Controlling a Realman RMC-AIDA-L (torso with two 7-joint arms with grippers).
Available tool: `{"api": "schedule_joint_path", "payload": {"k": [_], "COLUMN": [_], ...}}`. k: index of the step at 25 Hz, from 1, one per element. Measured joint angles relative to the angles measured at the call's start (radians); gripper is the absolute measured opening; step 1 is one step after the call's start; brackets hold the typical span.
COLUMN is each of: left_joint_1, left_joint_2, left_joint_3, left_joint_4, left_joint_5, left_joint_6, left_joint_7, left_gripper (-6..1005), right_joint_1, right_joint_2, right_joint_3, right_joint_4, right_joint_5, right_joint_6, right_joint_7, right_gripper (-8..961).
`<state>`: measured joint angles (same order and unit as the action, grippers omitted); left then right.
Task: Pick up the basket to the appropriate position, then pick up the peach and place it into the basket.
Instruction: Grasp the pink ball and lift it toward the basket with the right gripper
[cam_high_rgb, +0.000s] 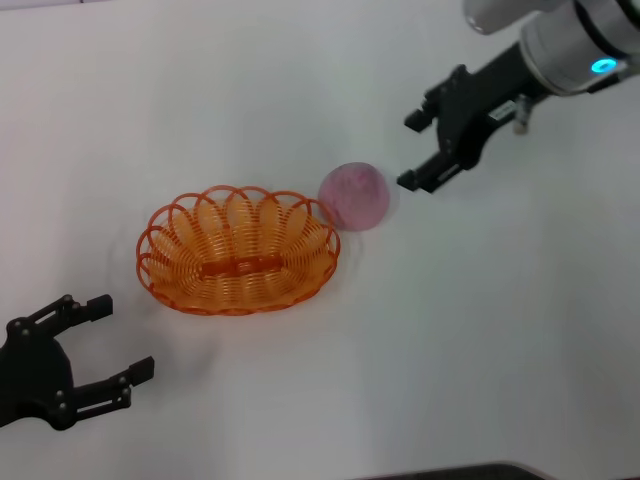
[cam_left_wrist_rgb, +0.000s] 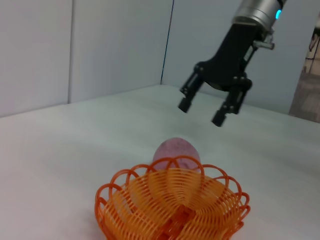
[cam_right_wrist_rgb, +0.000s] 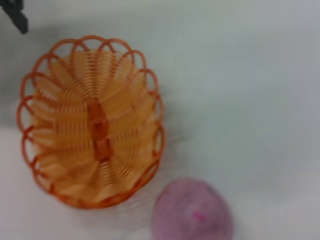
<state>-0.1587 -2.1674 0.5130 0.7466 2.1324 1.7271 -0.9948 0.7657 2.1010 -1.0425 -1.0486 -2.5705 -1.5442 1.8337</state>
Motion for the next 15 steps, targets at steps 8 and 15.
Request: {"api": "schedule_joint_path", "payload": {"k": [8,15], "left_joint_1": [-0.007,-0.008], "left_joint_2": [0.001,0.002], "left_joint_3": [-0.003,-0.001], "left_joint_4": [-0.001,-0.001], "left_joint_5": [0.019,0.019], "left_joint_6": [-0.011,-0.009], "left_joint_7": [-0.025,-0.025], "left_gripper": [891,891], "right_joint_1": [0.001,0.021], "right_joint_2": [0.004,-0.002], "right_joint_3": [-0.121,-0.200], "right_joint_4": [0.019,0.154], "right_joint_5": [0.083,0.134], "right_joint_6": [0.103,0.221], "right_joint_7": [0.012,0.013], "right_gripper": [841,841]}}
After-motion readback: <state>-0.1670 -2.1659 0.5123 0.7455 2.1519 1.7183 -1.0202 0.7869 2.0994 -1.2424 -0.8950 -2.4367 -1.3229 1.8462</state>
